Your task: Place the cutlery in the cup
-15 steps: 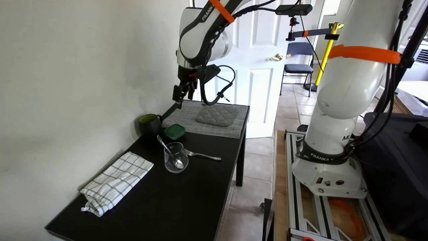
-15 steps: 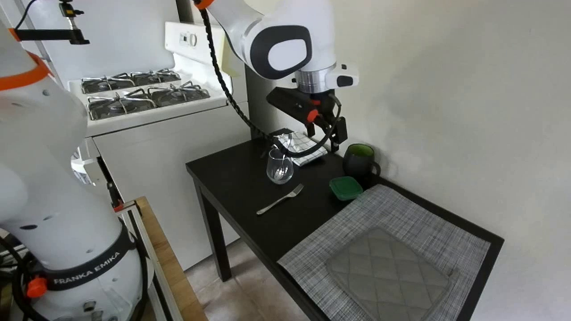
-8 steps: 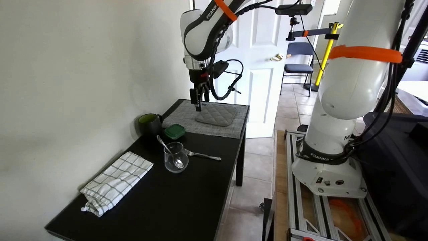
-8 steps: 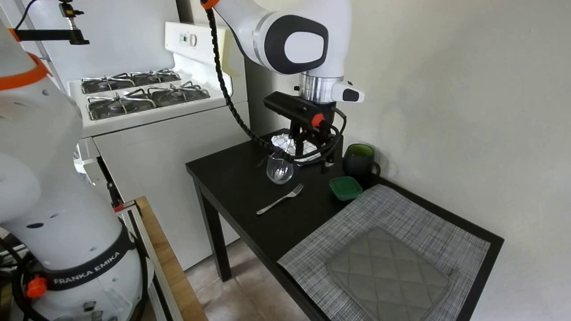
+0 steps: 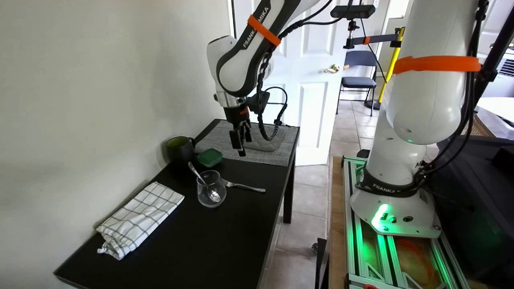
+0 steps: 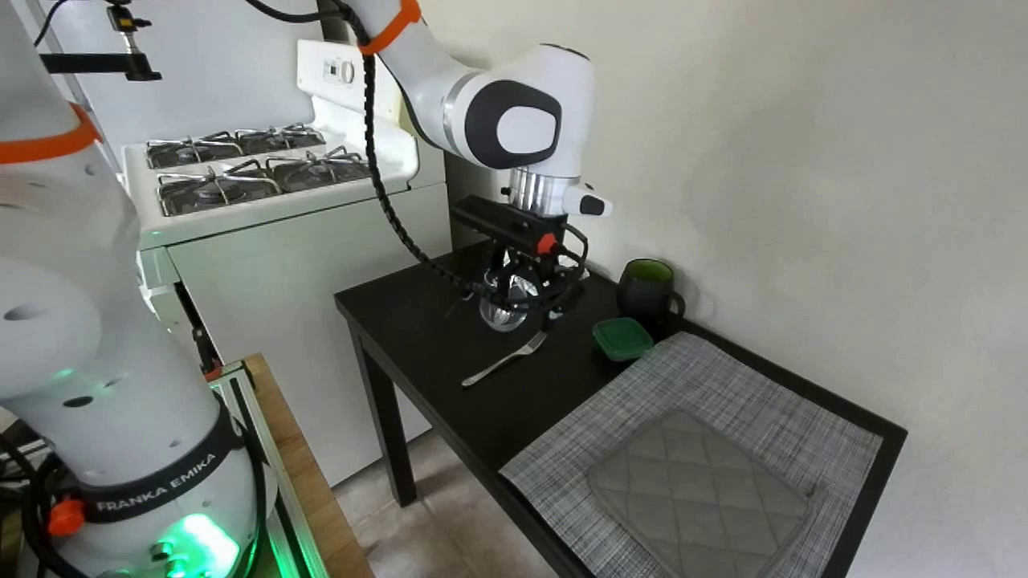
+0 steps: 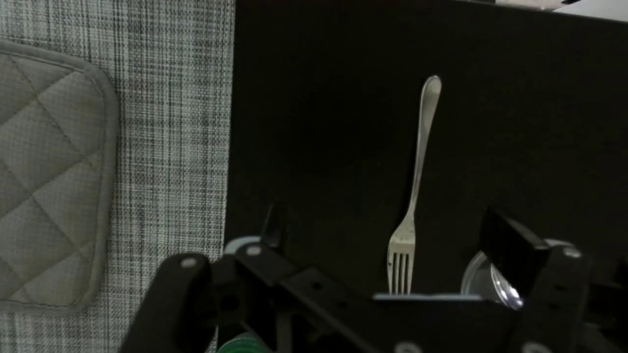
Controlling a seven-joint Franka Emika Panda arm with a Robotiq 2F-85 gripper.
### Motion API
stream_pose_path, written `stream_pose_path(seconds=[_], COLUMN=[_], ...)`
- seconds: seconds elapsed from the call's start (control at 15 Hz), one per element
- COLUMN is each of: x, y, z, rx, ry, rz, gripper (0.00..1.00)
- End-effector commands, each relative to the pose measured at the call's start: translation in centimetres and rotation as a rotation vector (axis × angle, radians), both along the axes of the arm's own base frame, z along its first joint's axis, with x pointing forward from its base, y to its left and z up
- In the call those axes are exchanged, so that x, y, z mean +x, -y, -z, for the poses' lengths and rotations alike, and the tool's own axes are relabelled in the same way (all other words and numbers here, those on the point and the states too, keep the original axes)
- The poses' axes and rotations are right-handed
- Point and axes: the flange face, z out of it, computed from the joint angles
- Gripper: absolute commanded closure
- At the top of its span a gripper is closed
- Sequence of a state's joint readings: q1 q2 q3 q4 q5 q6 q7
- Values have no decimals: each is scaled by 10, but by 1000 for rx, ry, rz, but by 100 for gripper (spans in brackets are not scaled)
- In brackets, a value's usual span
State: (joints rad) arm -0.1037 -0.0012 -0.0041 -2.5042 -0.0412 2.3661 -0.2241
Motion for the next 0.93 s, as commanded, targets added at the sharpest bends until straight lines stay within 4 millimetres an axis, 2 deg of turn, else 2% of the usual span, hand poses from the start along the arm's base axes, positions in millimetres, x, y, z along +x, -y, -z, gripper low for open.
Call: stream_pose_path(seconds=[0.0, 0.4, 0.8, 0.87], x=[-2, 5, 7, 7], y=[-15, -28, -35, -37], z=[33, 68, 85, 87], rx=[-14, -10, 2, 4], ry=[11, 67, 95, 94], rz=[-59, -53, -44, -40], gripper=[0, 0, 0, 6])
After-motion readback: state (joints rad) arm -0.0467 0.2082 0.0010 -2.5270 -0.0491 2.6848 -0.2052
